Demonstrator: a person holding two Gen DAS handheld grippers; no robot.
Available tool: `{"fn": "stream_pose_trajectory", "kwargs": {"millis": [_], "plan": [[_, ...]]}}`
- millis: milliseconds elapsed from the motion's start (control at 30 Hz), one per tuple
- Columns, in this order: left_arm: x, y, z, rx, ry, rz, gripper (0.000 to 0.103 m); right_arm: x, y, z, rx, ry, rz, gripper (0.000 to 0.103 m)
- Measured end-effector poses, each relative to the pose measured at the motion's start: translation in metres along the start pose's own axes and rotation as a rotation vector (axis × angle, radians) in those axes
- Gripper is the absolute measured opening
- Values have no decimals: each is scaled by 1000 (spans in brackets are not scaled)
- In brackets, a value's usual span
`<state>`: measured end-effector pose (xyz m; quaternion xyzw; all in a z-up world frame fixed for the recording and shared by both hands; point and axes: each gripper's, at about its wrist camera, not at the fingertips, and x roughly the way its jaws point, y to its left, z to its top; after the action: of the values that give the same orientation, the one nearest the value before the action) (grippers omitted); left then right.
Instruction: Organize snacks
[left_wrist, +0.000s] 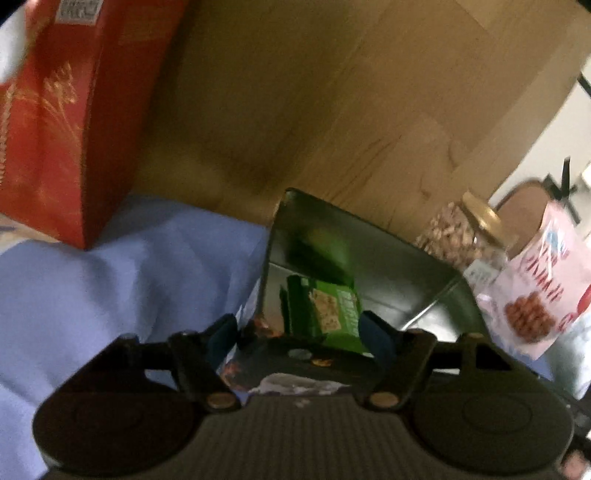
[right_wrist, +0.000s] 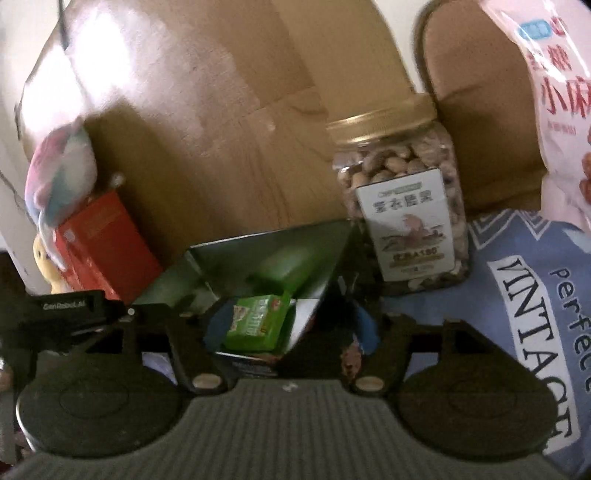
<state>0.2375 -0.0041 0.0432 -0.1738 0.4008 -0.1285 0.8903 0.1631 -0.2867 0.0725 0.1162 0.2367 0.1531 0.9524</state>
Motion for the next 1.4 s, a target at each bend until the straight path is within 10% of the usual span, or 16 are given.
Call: {"fn": "stream_pose_trajectory", "kwargs": {"millis": [433, 667, 1167, 1400], "plan": [[-93, 23, -50, -48, -129, -70, 94, -66, 24, -17, -72, -101, 69, 69], [-134, 44, -103, -72, -114, -120, 94, -84, 87, -61, -339, 85, 300, 20], [-155, 42, -155, -88, -54, -254, 94, -59, 106, -96, -627, 278, 171, 33], [-159, 30, -157, -62, -55, -281, 95, -75, 109, -95, -552, 155, 132, 25]]}}
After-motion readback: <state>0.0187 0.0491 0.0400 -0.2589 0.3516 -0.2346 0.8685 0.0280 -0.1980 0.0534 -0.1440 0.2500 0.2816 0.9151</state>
